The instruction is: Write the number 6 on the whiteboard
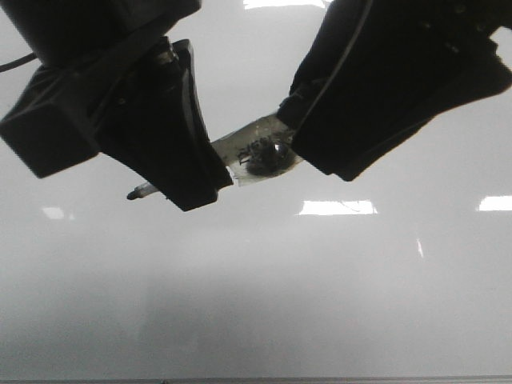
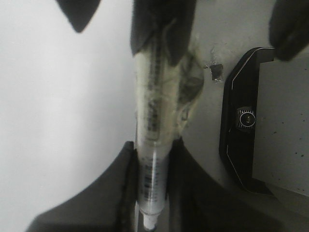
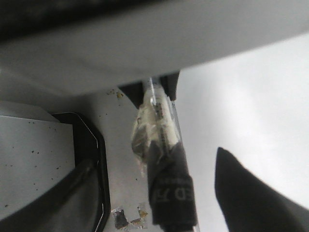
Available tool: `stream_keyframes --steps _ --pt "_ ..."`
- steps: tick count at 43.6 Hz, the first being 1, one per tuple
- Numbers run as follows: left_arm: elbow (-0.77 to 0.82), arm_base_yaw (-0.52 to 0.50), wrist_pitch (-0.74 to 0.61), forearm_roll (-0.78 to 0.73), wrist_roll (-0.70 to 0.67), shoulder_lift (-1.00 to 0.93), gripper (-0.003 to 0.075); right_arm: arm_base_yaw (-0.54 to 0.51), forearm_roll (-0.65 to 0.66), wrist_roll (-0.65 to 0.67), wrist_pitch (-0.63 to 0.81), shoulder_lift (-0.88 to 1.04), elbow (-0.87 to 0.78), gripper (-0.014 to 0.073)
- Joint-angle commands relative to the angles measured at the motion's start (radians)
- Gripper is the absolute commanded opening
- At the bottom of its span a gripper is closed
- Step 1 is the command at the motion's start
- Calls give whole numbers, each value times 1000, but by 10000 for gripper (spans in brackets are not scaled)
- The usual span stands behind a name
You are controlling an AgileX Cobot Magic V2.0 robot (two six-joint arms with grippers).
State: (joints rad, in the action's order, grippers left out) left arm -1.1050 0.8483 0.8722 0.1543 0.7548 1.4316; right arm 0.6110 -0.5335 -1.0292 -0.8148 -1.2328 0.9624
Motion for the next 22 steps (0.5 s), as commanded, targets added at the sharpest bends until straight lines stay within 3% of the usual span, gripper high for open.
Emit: stream_keyframes --steps 1,13,15,22 --pt "-33 6 -41 10 1 -30 -20 2 -39 -11 39 18 34 407" --pt "-33 6 -64 10 1 -30 6 2 -39 -11 46 18 34 108" --pt "-33 6 -64 10 1 -30 58 2 -39 -11 46 18 34 57" --pt "-33 4 -80 10 1 -32 404 2 -39 -6 42 18 34 -45"
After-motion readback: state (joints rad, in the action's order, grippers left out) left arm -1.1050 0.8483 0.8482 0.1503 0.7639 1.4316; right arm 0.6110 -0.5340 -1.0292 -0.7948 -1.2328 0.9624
